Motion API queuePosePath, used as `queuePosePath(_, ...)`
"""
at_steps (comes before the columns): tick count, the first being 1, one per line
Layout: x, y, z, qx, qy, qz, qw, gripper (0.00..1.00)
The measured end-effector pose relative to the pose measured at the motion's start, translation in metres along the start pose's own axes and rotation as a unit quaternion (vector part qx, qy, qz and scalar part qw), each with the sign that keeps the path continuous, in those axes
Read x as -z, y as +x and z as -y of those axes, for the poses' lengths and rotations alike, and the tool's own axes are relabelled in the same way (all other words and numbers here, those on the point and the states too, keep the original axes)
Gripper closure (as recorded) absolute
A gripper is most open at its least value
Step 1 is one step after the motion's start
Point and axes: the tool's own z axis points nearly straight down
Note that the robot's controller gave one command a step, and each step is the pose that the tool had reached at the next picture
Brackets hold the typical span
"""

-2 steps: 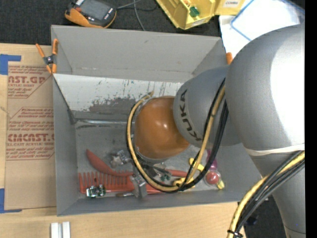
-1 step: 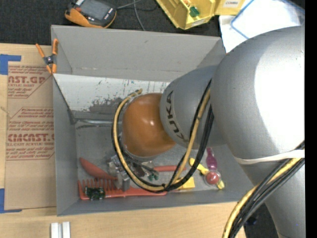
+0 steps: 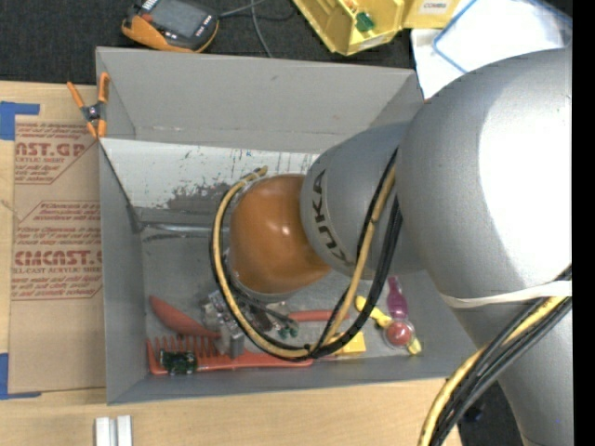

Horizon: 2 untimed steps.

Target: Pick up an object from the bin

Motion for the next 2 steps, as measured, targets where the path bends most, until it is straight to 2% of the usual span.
queuePosePath(2,0.051,0.002,-0.001,0.0,0.0,-0.004,1.0,1.0)
